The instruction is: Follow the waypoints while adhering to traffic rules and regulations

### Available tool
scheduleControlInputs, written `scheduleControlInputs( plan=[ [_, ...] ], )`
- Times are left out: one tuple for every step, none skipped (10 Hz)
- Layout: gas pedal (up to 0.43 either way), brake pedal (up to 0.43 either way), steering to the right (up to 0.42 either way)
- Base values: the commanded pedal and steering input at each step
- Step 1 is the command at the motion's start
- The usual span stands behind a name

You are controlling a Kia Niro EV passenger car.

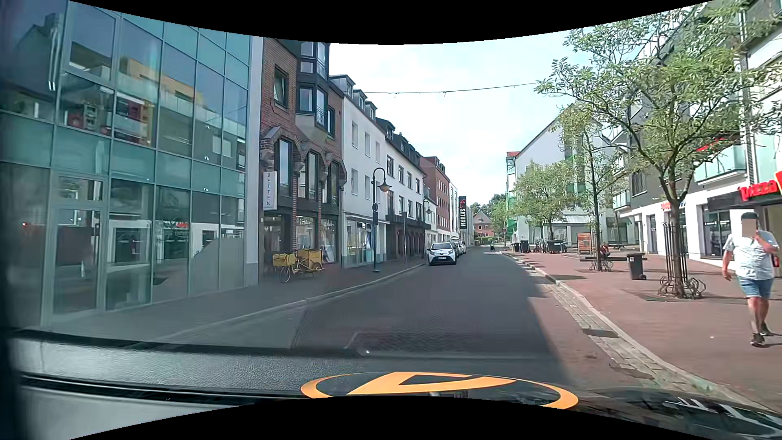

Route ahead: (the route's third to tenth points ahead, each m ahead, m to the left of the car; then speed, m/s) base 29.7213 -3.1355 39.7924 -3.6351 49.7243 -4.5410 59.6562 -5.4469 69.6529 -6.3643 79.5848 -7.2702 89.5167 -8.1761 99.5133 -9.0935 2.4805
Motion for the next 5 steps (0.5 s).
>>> scheduleControlInputs(
  plan=[
    [0.13,0.0,0.087],
    [0.13,0.0,0.096],
    [0.13,0.0,0.079],
    [0.13,0.0,0.061],
    [0.138,0.0,0.057]
  ],
)
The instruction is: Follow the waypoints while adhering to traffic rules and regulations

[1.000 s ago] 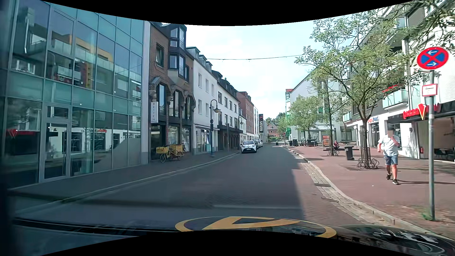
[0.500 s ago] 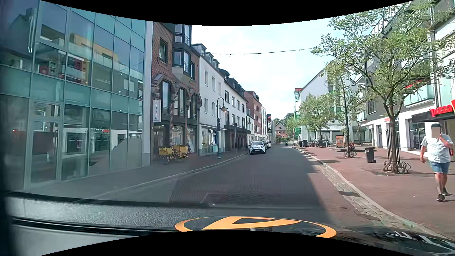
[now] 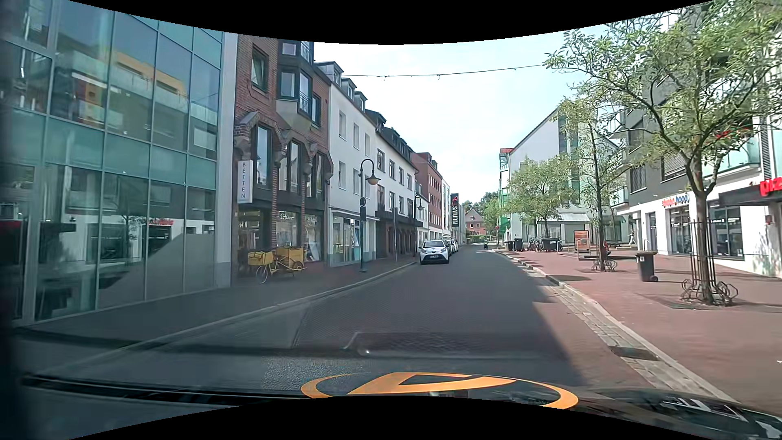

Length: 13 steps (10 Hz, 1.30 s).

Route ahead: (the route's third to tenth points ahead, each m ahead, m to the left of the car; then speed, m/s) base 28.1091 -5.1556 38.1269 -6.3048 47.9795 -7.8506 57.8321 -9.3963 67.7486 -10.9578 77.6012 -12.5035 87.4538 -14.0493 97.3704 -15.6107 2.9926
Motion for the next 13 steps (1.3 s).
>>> scheduleControlInputs(
  plan=[
    [0.15,0.0,0.066],
    [0.15,0.0,0.081],
    [0.15,0.0,0.096],
    [0.15,0.0,0.107],
    [0.15,0.0,0.11],
    [0.15,0.0,0.113],
    [0.138,0.0,0.119],
    [0.138,0.0,0.119],
    [0.138,0.0,0.12],
    [0.13,0.0,0.119],
    [0.118,0.0,0.115],
    [0.118,0.0,0.11],
    [0.11,0.0,0.105]
  ],
)
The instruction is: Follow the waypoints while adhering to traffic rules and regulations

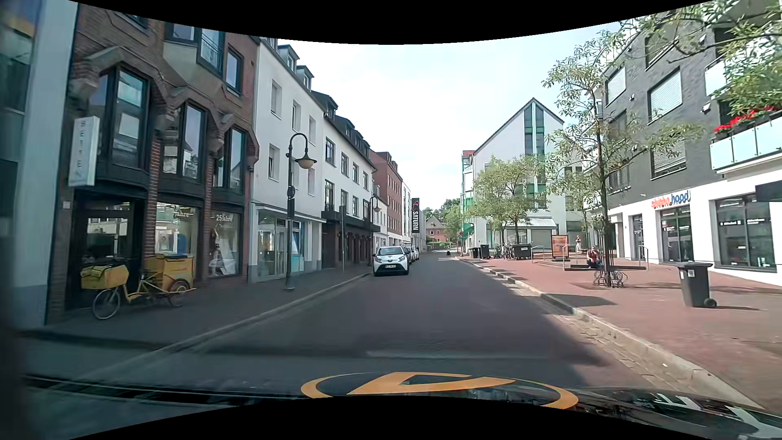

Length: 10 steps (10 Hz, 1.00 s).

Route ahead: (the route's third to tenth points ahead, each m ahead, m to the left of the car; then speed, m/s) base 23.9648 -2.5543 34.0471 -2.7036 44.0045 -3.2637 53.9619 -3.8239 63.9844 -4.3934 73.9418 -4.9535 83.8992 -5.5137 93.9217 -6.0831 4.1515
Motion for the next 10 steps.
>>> scheduleControlInputs(
  plan=[
    [0.11,0.0,0.1],
    [0.11,0.0,0.094],
    [0.11,0.0,0.084],
    [0.098,0.0,0.073],
    [0.098,0.0,0.068],
    [0.098,0.0,0.06],
    [0.098,0.0,0.045],
    [0.098,0.0,0.033],
    [0.098,0.0,0.022],
    [0.087,0.0,0.015]
  ],
)
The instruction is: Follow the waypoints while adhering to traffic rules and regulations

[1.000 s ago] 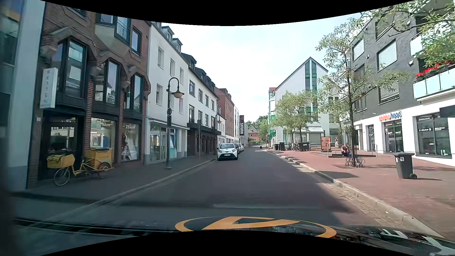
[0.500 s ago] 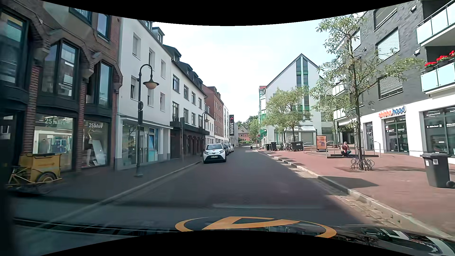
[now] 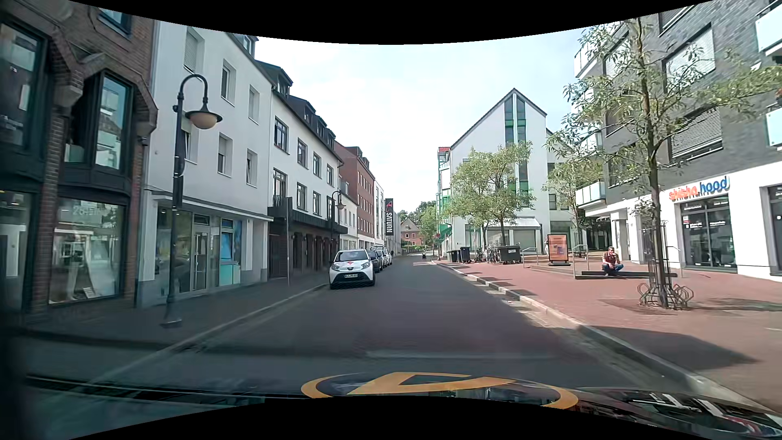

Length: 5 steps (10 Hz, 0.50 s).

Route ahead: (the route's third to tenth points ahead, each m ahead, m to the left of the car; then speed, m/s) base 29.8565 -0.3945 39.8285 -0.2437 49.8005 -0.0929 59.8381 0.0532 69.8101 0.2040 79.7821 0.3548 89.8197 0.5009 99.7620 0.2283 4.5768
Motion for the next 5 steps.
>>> scheduleControlInputs(
  plan=[
    [0.087,0.0,0.013],
    [0.087,0.0,0.012],
    [0.087,0.0,0.011],
    [0.087,0.0,0.014],
    [0.087,0.0,0.016]
  ],
)
